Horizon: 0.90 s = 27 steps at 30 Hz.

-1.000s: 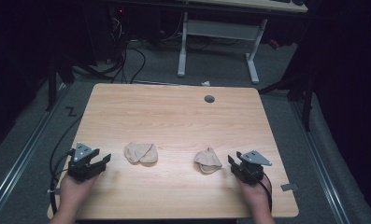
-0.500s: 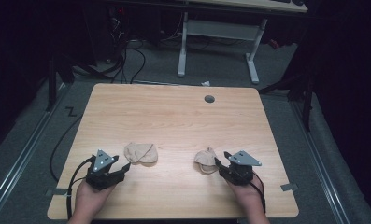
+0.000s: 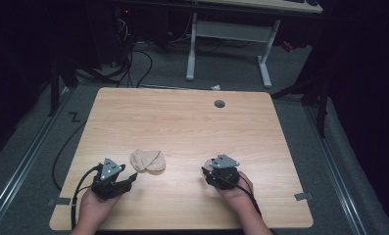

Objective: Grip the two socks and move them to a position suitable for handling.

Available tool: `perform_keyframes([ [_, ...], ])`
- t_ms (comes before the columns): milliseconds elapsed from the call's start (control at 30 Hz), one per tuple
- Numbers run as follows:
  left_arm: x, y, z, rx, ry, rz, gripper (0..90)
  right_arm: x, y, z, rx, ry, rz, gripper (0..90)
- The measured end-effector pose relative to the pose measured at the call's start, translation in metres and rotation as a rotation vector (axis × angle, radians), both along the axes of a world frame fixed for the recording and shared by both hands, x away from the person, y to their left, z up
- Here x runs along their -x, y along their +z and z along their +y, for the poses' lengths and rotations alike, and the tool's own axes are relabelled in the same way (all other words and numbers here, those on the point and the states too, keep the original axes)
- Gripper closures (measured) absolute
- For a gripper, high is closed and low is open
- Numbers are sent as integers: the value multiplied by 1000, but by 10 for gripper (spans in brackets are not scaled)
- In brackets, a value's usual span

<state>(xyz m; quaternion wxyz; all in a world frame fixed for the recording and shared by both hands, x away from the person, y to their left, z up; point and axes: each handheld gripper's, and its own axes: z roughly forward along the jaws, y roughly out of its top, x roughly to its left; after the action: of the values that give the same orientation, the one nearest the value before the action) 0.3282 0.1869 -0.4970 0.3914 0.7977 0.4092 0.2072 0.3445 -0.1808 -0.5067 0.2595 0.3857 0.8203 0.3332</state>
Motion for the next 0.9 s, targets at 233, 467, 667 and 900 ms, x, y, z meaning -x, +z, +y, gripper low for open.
perform_keyframes([
  [233, -1, 0, 2, 4, 1, -1, 445, -3, -6, 3, 69, -19, 9, 695],
  [467, -1, 1, 2, 4, -2, -3, 445, 4, 3, -2, 11, -29, -34, 843],
  [667, 0, 1, -1, -1, -11, -7, 444, 11, 17, -14, -84, -51, -79, 834],
  [900, 0, 0, -1, -2, -11, -6, 442, 12, 24, -26, -171, -75, -97, 820],
])
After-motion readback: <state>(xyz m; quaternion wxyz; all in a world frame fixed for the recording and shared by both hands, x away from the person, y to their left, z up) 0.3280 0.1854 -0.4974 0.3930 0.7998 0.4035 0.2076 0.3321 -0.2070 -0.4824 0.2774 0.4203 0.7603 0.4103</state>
